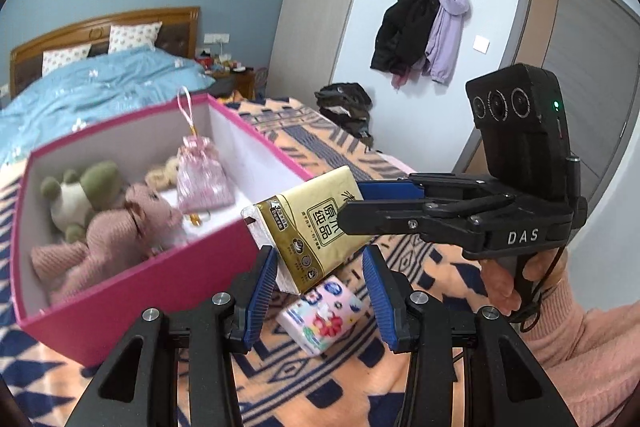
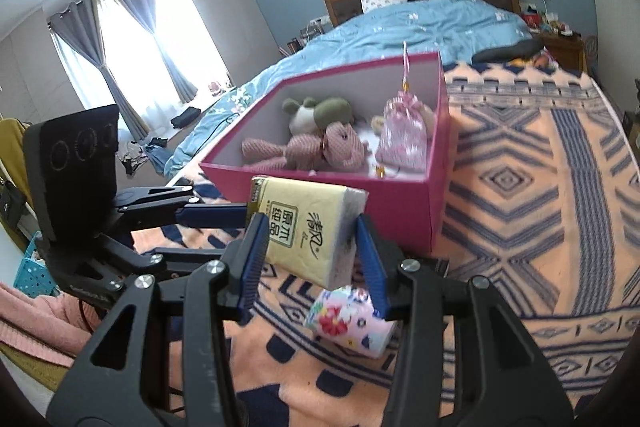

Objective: Organize objects
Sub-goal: 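Grasp the yellow tissue pack with the right tool and lift it, then carry the yellow tissue pack into the pink box and open the right tool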

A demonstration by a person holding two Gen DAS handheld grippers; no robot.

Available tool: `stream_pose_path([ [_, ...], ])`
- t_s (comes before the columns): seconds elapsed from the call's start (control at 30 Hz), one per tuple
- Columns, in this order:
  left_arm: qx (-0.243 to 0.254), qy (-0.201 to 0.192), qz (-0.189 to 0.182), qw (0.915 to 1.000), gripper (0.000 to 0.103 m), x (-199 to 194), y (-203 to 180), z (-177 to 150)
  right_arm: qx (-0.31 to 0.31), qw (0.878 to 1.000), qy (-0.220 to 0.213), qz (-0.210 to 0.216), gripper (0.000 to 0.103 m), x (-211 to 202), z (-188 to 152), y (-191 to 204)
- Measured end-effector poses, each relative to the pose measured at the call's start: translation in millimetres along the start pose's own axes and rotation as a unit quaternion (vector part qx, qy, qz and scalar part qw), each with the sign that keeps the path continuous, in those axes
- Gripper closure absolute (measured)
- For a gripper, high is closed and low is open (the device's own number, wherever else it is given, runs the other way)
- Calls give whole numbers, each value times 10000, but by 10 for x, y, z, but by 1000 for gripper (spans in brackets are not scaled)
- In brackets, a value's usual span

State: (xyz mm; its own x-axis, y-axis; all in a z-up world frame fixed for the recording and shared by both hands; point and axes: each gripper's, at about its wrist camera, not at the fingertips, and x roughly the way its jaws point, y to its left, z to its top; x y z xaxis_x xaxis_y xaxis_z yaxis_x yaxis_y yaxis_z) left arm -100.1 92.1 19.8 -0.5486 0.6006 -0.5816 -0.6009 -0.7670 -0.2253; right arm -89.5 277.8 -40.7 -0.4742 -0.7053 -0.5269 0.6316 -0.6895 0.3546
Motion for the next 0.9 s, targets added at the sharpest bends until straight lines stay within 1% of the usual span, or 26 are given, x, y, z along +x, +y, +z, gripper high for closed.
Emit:
stream_pose_path([
  [0.17, -15, -69, 153, 9999, 59, 2, 111, 130, -93, 9998, -148, 63, 55, 18, 202, 18],
  [0.3, -91, -140, 139, 9998, 59, -15, 203, 214, -115, 9997, -202, 120, 55, 46, 333, -3],
  [0.47, -173, -147, 225, 9995, 59, 12, 319, 324, -152, 9995, -245, 126, 55, 123, 490, -34],
  [0.7, -237, -88, 322, 9992, 59, 139, 495, 441, 65, 9997, -131, 173, 55, 320, 624, -181],
  [0.9, -356, 102, 319, 9988, 59, 327, 620, 441, 198, 9997, 103, 89, 55, 510, 643, -322],
])
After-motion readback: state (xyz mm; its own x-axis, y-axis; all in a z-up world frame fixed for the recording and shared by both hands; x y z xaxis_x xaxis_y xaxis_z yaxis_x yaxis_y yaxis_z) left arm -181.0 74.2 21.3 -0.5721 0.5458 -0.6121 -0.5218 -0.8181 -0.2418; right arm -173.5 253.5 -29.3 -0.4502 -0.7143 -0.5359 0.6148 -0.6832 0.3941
